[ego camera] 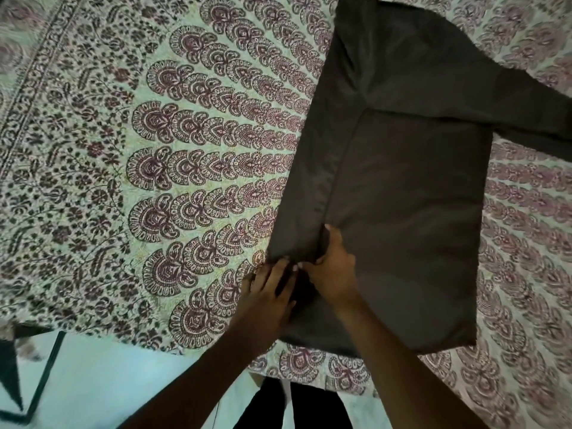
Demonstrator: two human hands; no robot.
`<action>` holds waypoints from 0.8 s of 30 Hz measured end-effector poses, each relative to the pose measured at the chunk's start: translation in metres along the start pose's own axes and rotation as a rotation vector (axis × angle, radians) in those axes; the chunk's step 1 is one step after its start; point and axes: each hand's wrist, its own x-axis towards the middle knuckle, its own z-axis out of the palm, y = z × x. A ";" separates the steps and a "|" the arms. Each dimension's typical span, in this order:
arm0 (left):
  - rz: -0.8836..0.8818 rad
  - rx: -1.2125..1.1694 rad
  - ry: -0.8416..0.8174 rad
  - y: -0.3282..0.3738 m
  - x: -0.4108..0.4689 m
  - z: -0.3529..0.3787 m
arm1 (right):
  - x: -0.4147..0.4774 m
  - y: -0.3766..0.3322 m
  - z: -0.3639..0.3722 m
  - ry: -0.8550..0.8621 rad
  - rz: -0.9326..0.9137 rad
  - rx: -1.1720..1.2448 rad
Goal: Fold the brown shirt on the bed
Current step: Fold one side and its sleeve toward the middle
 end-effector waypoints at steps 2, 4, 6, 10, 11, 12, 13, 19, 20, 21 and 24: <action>0.020 -0.004 -0.011 -0.002 -0.007 -0.001 | -0.008 0.011 0.006 -0.028 0.011 -0.043; 0.031 -0.008 0.003 -0.004 -0.009 -0.005 | -0.010 0.014 0.005 -0.030 -0.006 -0.189; 0.047 -0.028 0.044 -0.007 -0.011 -0.005 | -0.006 0.010 0.001 0.074 -0.236 -0.432; 0.120 -0.065 0.137 -0.014 -0.021 0.007 | 0.025 0.010 0.002 -0.024 -0.996 -0.800; 0.142 -0.081 0.156 -0.017 -0.024 0.011 | 0.036 0.014 0.002 -0.140 -1.095 -0.891; 0.161 -0.098 0.170 -0.019 -0.026 0.013 | 0.048 0.016 -0.003 -0.237 -1.159 -0.963; 0.167 -0.109 0.186 -0.020 -0.029 0.016 | 0.061 0.017 -0.008 -0.294 -1.214 -1.021; 0.175 -0.149 0.201 -0.020 -0.031 0.015 | 0.119 -0.006 -0.043 -0.104 -1.009 -1.070; 0.179 -0.152 0.197 -0.020 -0.028 0.011 | 0.119 -0.011 -0.041 -0.102 -0.978 -1.048; 0.186 -0.149 0.192 -0.020 -0.026 0.008 | 0.117 -0.015 -0.038 -0.132 -1.000 -1.048; 0.188 -0.122 0.127 -0.021 -0.018 -0.005 | 0.117 -0.011 -0.038 -0.319 -1.260 -1.151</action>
